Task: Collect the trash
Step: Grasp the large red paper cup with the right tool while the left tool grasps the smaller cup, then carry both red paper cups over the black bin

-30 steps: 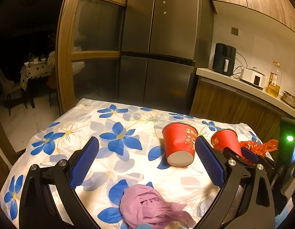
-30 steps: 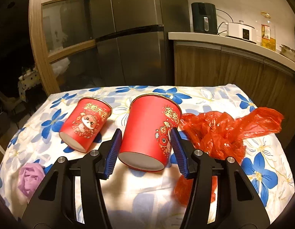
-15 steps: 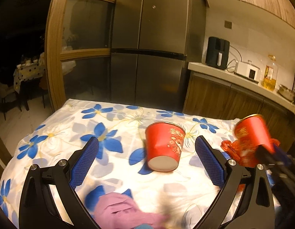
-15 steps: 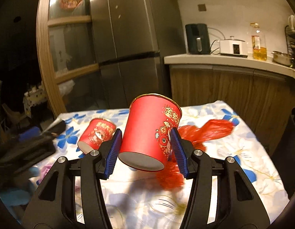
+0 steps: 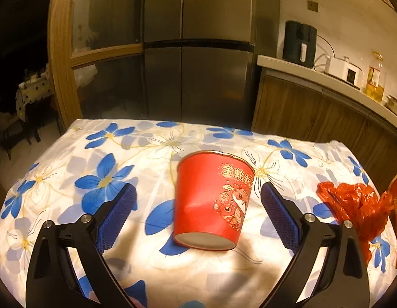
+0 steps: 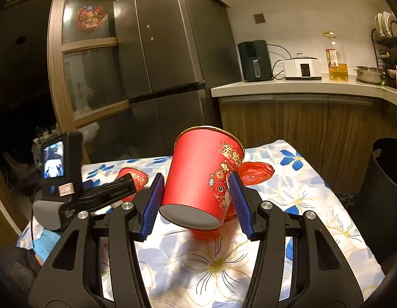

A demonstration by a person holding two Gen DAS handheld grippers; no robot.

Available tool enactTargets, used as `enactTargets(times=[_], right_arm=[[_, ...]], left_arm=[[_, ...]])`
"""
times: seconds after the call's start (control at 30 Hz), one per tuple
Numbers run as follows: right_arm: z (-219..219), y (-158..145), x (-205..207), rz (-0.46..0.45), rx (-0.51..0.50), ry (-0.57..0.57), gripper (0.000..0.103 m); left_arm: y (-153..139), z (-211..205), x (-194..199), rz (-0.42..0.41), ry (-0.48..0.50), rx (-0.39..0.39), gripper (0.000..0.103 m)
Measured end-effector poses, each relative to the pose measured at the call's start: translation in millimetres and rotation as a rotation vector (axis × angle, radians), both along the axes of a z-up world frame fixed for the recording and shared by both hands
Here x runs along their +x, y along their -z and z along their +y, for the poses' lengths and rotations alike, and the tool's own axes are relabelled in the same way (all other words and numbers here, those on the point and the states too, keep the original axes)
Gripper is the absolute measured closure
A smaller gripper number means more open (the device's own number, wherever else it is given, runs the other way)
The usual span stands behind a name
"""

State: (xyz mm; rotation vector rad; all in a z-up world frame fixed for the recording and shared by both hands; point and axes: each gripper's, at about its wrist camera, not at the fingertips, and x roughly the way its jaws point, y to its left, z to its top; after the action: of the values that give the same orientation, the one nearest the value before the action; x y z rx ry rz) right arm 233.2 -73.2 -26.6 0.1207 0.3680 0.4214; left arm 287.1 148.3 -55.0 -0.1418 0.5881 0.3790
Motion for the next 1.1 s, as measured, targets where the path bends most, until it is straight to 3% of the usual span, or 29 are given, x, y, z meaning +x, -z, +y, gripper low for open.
enactTargets(times=[0.07,0.2,0.5,0.83,1.1], right_arm=[[0.0,0.9,0.3,0.000,-0.002,-0.002,0.051],[1.3,2.8,-2.7,0.000,-0.006,-0.003,0.051],[-0.8,2.2,-4.7,-0.003,-0.005,0.001,0.051],[-7.6,-4.6,-17.6,-0.023,-0.002,0.014,0.051],[-20.1,-14.8,-33.8,-0.048,0.002,0.026,0.051]], left_arm=[[4.4,0.2,4.0,0.020,0.009,-0.006,0.014],[11.5,4.5,8.6,0.051,0.022,-0.042,0.040],[11.2,2.7,3.8,0.028,0.056,-0.063,0.046],[-14.5,-18.0,-27.0,-0.061,0.111,-0.034,0.046],[-39.1,-32.6,-61.7,-0.131,0.130,-0.055,0.045]])
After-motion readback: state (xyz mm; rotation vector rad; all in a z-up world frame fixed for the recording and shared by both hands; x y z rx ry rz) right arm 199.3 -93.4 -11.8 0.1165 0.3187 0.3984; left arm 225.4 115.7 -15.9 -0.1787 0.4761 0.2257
